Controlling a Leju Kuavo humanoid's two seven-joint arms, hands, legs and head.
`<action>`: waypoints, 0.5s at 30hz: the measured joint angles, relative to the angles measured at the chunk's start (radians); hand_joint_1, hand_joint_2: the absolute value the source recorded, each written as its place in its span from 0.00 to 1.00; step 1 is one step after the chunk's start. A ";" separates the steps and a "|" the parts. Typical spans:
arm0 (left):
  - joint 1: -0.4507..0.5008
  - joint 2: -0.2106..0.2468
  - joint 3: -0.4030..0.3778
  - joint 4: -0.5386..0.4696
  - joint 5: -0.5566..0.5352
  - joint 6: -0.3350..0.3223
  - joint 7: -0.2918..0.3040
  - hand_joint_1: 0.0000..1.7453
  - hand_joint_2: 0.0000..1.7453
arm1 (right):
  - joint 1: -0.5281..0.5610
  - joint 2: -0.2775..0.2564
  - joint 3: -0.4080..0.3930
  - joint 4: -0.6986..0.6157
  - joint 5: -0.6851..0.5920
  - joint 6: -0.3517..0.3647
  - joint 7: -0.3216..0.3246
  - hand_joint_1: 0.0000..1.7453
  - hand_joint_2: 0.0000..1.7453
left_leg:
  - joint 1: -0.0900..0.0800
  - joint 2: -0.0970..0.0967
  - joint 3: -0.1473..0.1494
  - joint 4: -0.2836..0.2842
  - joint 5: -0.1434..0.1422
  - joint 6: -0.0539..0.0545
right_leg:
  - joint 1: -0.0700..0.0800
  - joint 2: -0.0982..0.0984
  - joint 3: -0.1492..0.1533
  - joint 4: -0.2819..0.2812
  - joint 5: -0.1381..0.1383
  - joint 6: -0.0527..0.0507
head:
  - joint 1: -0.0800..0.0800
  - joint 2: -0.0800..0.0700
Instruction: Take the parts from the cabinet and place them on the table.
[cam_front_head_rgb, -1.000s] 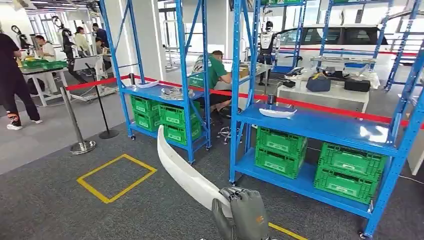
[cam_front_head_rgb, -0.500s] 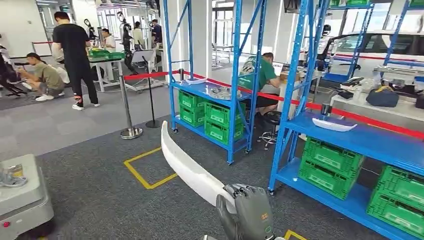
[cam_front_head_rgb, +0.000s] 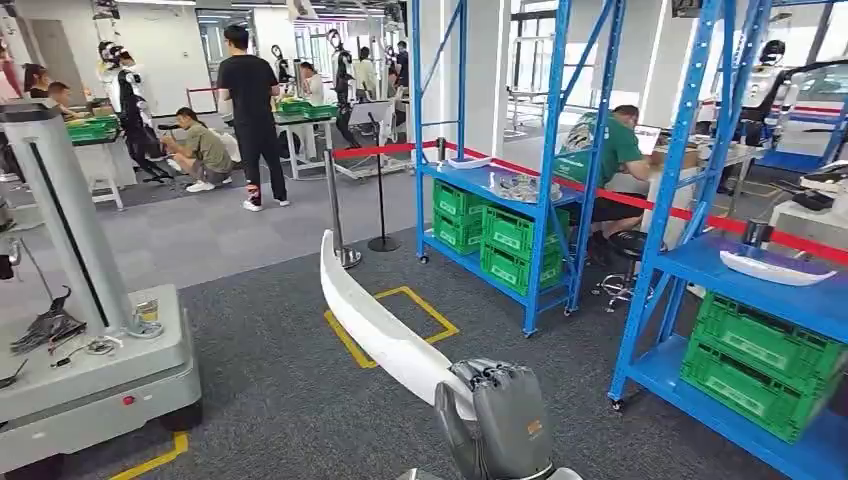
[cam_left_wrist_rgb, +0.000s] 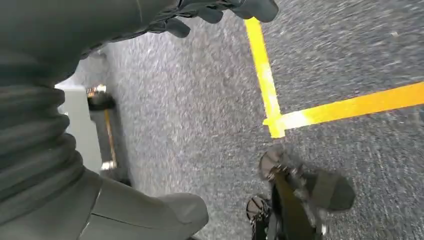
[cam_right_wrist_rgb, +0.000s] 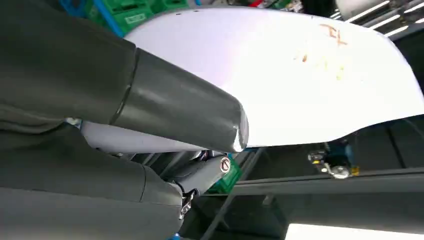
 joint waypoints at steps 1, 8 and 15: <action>-0.001 -0.002 0.000 0.000 -0.004 0.000 0.000 0.00 1.00 | -0.005 -0.002 -0.002 -0.001 -0.003 -0.002 0.000 1.00 0.00 | 0.001 0.048 0.053 -0.093 0.026 -0.004 | -0.001 -0.014 0.003 0.006 -0.006 0.010 | 0.000 0.000; -0.001 -0.013 0.002 0.002 -0.010 -0.001 0.003 0.00 1.00 | -0.016 -0.013 -0.011 -0.005 -0.019 -0.004 -0.003 1.00 0.00 | -0.007 -0.011 0.056 -0.111 0.022 0.057 | -0.004 0.042 -0.002 0.056 -0.062 0.053 | 0.005 0.000; -0.004 -0.013 0.003 0.002 -0.021 0.001 0.013 0.00 1.00 | -0.014 -0.027 -0.010 0.003 -0.041 0.000 -0.021 1.00 0.00 | -0.018 -0.117 0.051 -0.108 0.028 0.067 | 0.010 0.104 -0.087 0.169 -0.047 0.025 | 0.007 0.000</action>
